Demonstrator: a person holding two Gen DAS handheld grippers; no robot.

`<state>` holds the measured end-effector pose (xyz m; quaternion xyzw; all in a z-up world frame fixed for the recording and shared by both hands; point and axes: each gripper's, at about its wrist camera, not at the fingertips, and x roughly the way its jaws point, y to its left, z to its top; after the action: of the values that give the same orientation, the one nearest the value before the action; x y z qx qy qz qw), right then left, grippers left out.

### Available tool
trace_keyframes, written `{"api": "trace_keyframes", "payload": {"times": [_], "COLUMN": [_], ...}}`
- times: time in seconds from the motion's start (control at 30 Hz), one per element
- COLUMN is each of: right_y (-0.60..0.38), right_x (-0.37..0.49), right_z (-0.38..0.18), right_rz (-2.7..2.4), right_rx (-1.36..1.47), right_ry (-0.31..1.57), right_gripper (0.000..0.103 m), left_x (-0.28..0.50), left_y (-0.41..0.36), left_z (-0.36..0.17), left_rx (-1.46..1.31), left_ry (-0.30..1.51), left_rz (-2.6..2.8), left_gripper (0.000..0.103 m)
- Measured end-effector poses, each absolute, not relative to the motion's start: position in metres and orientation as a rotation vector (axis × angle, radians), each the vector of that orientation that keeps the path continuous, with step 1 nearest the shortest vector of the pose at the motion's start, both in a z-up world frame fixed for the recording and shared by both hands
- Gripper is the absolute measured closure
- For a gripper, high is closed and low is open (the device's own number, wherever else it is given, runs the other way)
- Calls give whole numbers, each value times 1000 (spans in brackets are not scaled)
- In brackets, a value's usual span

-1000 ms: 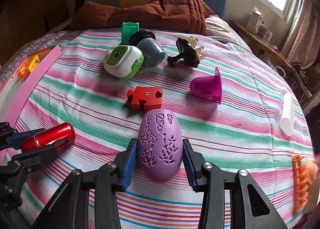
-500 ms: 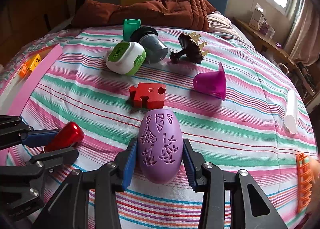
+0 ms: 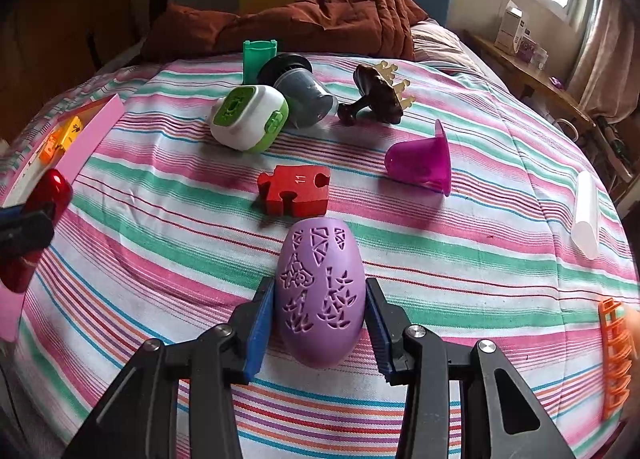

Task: Organize rigid objects
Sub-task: 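Carry the red cylinder into the tray and open the left gripper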

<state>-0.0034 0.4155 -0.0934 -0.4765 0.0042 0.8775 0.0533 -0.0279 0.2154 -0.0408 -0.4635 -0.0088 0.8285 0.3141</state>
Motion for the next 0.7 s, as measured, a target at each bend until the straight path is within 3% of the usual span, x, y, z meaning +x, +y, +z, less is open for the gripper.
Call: {"api": "trace_keyframes", "payload": {"times": [0.3,0.7], "right_y": [412,397], "right_x": [1,2], "right_z": [-89,-89], "right_rz": [2696,2738], "right_rx": [-1438,-1478], "right_ry": [118,117], "right_gripper": [59,59], "left_x": [-84,-163], "left_y": [155,119], "left_z": [-32,-74], "left_rx": [-1235,-1426], "left_ry": [-167,-234], "left_rz": [2332,2449], "left_gripper": [78,78]}}
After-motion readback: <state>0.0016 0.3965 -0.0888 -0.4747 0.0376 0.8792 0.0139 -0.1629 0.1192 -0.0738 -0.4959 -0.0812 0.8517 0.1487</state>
